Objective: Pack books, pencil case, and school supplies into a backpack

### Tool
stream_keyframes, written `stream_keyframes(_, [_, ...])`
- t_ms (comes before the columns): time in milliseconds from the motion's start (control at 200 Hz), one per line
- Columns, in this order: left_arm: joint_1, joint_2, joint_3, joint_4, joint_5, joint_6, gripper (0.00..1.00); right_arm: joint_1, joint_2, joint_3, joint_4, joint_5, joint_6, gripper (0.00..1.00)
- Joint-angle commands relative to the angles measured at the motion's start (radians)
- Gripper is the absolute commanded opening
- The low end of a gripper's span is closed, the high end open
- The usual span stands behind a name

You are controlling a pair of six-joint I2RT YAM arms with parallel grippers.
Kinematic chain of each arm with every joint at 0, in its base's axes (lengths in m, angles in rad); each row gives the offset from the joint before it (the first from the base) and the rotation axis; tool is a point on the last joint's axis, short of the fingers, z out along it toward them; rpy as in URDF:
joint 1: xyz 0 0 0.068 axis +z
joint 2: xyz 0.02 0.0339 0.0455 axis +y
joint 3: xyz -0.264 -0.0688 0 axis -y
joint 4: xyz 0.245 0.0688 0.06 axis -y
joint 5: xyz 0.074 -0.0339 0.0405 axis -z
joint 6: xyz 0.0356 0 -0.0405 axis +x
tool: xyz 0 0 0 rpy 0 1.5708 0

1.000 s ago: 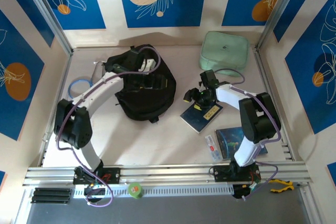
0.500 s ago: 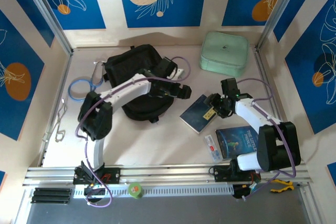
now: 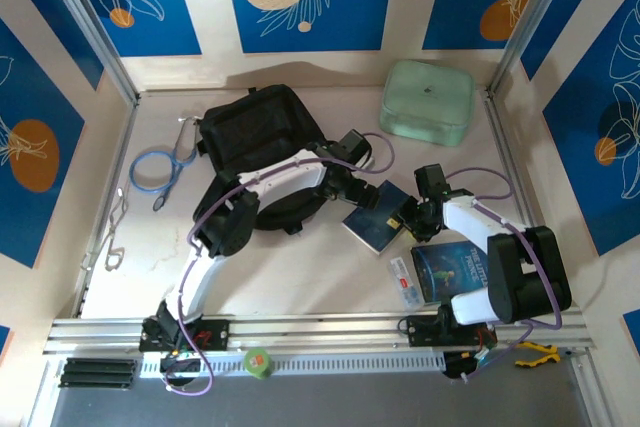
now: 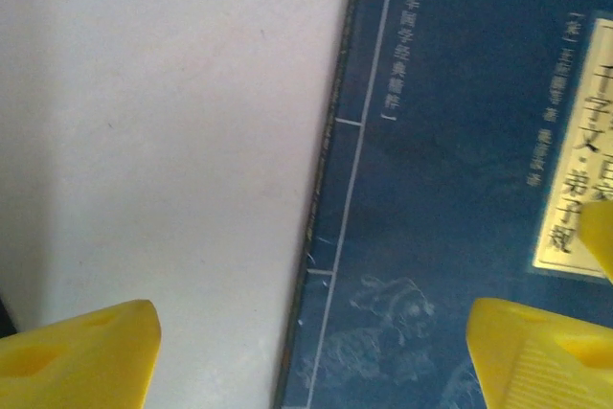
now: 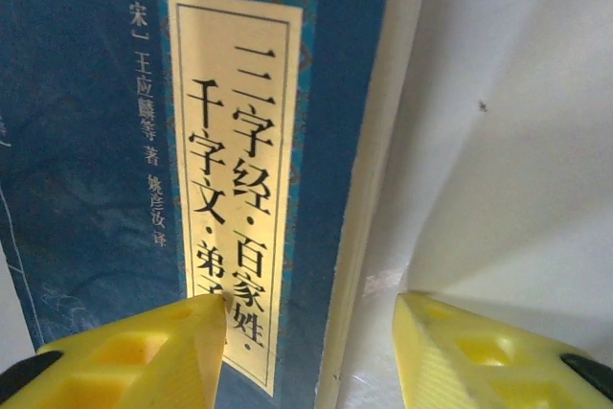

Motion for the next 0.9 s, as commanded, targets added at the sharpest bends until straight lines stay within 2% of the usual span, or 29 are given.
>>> stream_keyframes(0, [-0.010, 0.049, 0.064, -0.076, -0.032, 0.033, 0.80, 0.005, 0.010, 0.013, -0.001, -0.010, 0.005, 0.48])
stream_keyframes(240, [-0.026, 0.102, 0.082, -0.087, -0.033, 0.037, 0.70, 0.009, 0.022, 0.013, -0.001, -0.017, 0.002, 0.44])
stream_keyframes(515, [-0.048, 0.153, 0.095, -0.140, -0.091, 0.061, 0.67, 0.032, 0.045, 0.049, -0.011, -0.027, -0.014, 0.41])
stream_keyframes(895, [-0.072, 0.207, 0.091, -0.162, -0.091, 0.068, 0.53, 0.062, -0.004, 0.125, -0.110, -0.001, -0.028, 0.37])
